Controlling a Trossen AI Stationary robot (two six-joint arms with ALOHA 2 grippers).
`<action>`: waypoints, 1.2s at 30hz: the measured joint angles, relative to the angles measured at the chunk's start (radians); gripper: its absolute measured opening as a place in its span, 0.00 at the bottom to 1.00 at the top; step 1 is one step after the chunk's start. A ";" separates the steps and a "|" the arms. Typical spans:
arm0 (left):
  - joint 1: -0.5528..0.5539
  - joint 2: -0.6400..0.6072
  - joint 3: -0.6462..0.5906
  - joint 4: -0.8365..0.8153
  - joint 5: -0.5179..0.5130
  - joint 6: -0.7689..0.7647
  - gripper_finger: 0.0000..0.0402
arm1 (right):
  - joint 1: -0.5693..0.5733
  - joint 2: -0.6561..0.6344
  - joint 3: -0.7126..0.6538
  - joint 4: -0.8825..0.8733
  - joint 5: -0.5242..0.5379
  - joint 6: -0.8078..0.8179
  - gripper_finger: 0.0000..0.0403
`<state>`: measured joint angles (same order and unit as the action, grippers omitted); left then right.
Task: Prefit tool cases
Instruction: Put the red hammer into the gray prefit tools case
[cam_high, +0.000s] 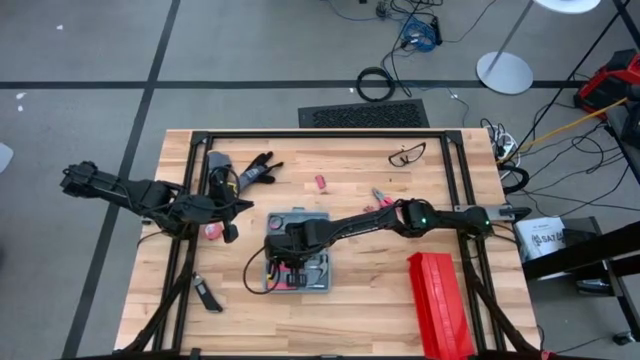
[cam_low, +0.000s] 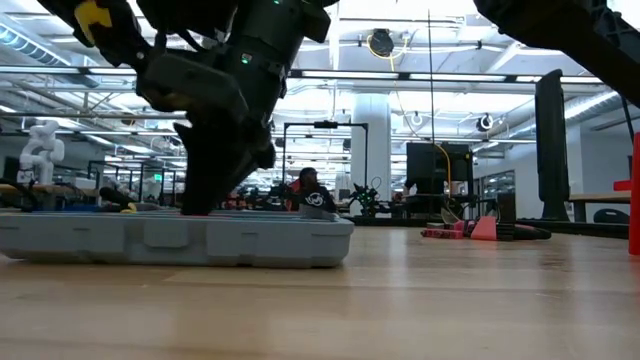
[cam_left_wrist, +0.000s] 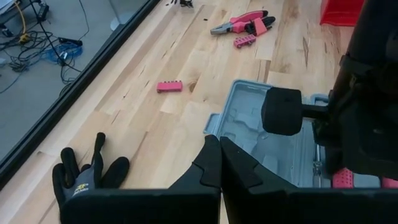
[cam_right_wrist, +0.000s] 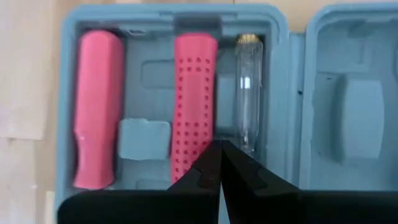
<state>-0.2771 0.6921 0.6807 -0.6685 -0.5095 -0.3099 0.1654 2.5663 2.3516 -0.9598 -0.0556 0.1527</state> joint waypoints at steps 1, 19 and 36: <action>0.000 0.001 0.000 0.000 0.000 0.000 0.00 | 0.000 -0.003 -0.001 -0.009 0.006 0.000 0.00; 0.000 0.015 0.000 0.000 0.000 -0.008 0.00 | 0.032 -0.019 0.000 -0.054 0.024 0.080 0.00; 0.000 0.053 0.000 -0.013 0.053 -0.026 0.00 | 0.061 -0.197 0.005 -0.252 0.135 0.045 0.00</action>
<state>-0.2771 0.7452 0.6807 -0.6819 -0.4568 -0.3360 0.2264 2.3695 2.3566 -1.2123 0.0795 0.1974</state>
